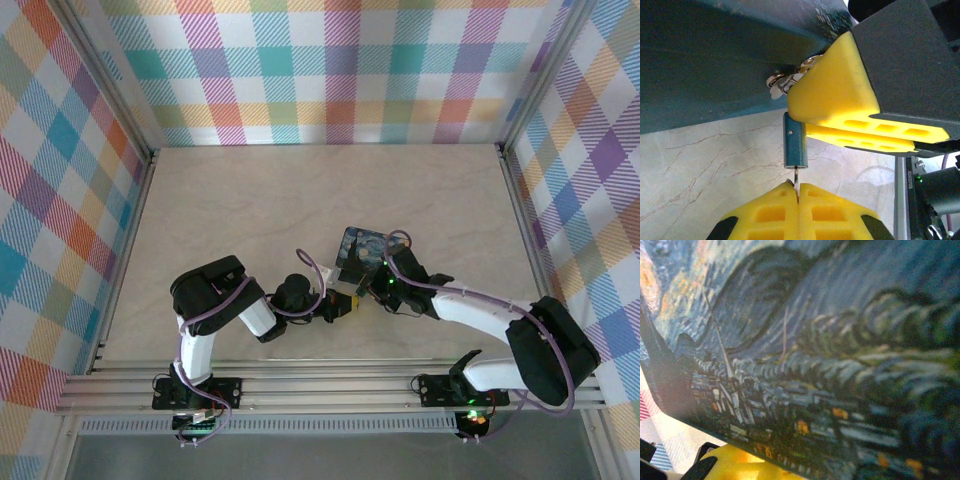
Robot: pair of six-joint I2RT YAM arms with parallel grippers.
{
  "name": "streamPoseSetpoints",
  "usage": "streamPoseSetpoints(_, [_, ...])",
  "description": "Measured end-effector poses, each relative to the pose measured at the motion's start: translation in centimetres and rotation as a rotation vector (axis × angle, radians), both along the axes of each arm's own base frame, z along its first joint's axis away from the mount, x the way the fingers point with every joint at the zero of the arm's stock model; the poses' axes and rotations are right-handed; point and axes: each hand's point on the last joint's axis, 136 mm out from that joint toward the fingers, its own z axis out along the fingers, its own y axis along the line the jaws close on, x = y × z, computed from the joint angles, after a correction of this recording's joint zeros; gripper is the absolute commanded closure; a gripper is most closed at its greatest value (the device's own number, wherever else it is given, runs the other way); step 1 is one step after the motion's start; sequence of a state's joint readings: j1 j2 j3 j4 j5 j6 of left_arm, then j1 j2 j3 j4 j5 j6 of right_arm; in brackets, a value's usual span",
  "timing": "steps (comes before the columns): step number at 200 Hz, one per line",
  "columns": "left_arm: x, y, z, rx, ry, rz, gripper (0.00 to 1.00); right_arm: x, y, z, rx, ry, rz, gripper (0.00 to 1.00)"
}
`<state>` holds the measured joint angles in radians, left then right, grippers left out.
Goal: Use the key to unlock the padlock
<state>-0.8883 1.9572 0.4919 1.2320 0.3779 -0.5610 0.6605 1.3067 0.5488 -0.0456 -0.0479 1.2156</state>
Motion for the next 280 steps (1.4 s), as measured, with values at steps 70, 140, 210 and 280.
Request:
streamPoseSetpoints(70, [-1.1,-0.5,-0.6,0.246,-0.209,-0.045,1.00,-0.6,0.2,-0.2,-0.067,0.065,0.083,1.00])
streamPoseSetpoints(140, [-1.6,0.4,-0.3,0.438,-0.398,-0.043,1.00,-1.4,0.7,-0.1,-0.068,0.112,0.139,0.51])
streamPoseSetpoints(210, [-0.7,-0.1,1.1,0.208,-0.237,-0.031,1.00,-2.2,1.0,0.1,-0.050,0.113,0.168,0.41])
streamPoseSetpoints(280, [-0.8,-0.3,1.2,0.177,-0.189,-0.026,1.00,-3.2,-0.3,2.6,-0.040,0.066,0.147,0.34])
